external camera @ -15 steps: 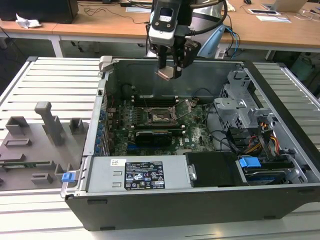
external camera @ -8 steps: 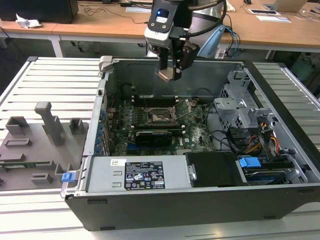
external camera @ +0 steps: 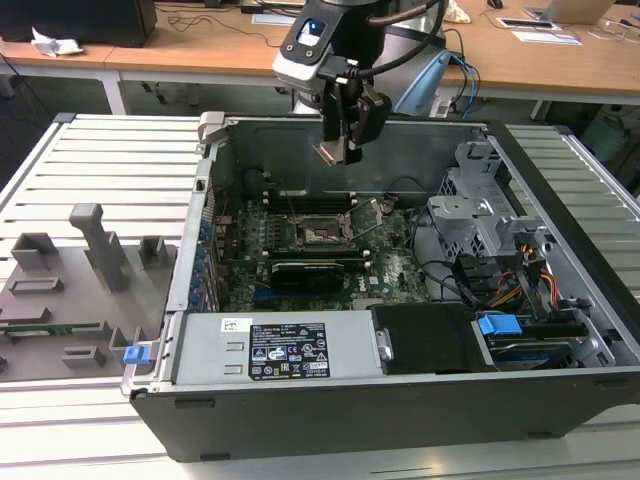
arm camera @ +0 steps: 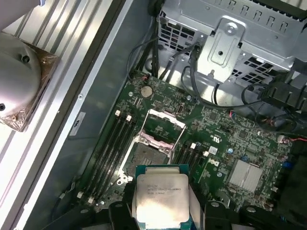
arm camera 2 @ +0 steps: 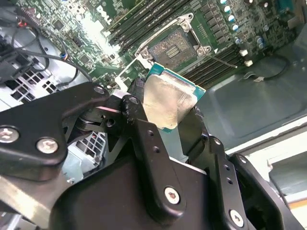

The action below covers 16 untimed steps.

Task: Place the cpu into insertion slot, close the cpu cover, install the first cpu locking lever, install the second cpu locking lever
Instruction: 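Place the cpu into insertion slot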

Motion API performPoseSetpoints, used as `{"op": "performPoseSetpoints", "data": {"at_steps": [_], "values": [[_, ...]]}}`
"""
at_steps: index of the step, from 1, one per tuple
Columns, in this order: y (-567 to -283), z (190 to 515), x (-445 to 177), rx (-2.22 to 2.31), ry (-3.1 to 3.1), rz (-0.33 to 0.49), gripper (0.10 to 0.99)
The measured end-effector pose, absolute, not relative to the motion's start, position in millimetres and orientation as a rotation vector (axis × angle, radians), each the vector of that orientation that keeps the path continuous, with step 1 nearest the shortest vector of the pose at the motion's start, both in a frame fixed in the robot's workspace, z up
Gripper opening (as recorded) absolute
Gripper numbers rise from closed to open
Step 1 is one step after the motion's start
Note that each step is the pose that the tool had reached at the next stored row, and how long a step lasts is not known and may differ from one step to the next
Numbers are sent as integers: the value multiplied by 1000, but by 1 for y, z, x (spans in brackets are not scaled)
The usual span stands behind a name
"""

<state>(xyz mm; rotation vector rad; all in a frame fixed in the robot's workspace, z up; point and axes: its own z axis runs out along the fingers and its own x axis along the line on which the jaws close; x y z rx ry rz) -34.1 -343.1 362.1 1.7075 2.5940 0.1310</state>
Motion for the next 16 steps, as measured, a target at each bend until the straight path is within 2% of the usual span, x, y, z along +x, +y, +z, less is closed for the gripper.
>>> {"op": "performPoseSetpoints", "data": {"at_steps": [16], "values": [[-343, 353, -34, 1855, 2486, 122, 529]]}}
